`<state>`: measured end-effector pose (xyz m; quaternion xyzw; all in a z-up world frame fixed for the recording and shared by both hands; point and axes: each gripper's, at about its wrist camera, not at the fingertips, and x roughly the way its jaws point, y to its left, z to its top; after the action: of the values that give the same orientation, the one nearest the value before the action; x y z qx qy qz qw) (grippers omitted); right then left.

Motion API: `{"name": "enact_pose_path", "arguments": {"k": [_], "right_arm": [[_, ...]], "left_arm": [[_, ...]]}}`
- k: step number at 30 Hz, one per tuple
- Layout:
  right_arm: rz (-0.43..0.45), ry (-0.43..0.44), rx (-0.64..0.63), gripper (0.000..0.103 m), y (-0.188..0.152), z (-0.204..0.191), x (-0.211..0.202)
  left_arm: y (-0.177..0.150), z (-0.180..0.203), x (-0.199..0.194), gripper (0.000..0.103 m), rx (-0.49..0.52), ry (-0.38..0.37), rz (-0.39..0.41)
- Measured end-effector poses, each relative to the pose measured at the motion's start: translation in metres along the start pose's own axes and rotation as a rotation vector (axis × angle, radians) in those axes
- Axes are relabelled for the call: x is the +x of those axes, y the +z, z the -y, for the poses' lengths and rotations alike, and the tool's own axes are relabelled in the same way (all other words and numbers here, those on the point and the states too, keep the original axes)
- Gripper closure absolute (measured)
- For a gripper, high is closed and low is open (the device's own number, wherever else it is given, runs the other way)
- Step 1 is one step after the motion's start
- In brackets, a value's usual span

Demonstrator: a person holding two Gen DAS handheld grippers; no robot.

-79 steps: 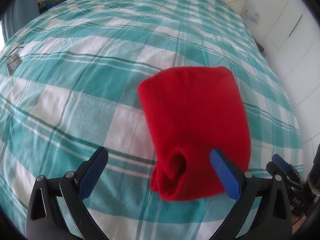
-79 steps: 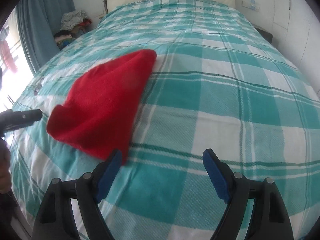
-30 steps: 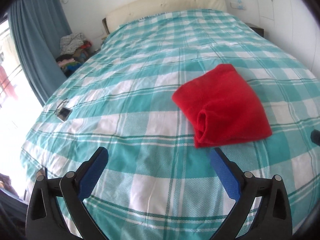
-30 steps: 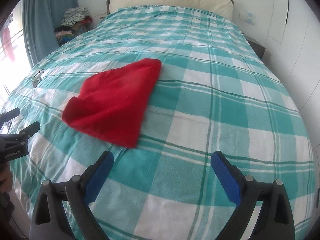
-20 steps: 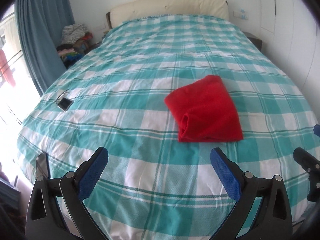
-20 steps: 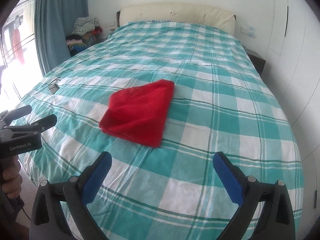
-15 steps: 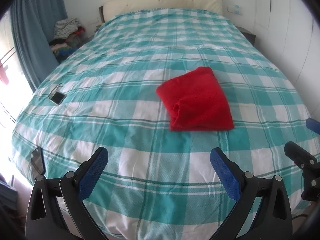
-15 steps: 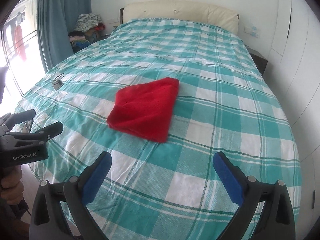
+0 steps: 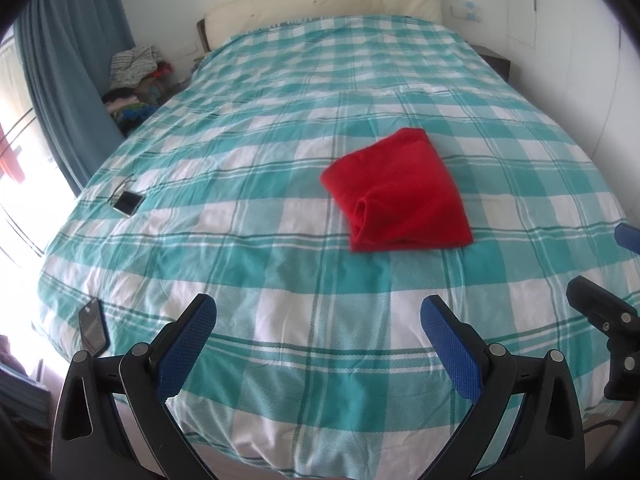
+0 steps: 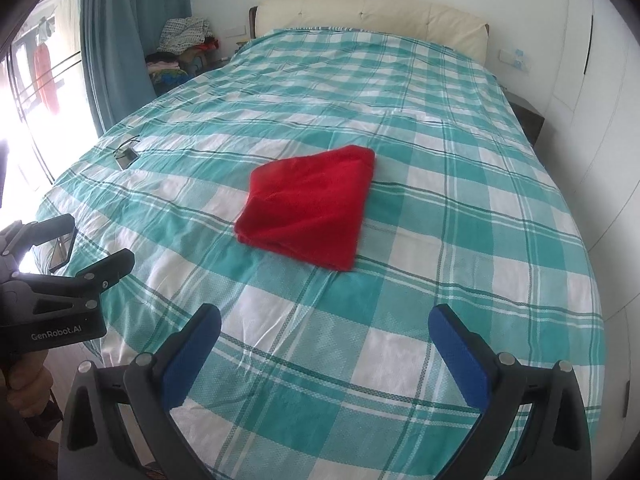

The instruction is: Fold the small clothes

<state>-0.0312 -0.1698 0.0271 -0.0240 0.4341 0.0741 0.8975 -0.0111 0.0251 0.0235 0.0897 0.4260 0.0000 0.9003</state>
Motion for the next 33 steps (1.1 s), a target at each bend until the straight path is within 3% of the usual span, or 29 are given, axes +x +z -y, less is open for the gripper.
{"name": "enact_pose_path", "arguments": {"k": [12, 33], "right_arm": [[0.000, 0.020, 0.032, 0.001, 0.0017, 0.0027, -0.0046], [-0.003, -0.006, 0.023, 0.001, 0.0104, 0.0058, -0.0036]], "left_arm": [[0.0003, -0.0040, 0.0065, 0.000, -0.032, -0.071, -0.044], [0.0068, -0.0040, 0.0027, 0.000, -0.030, -0.068, -0.043]]}}
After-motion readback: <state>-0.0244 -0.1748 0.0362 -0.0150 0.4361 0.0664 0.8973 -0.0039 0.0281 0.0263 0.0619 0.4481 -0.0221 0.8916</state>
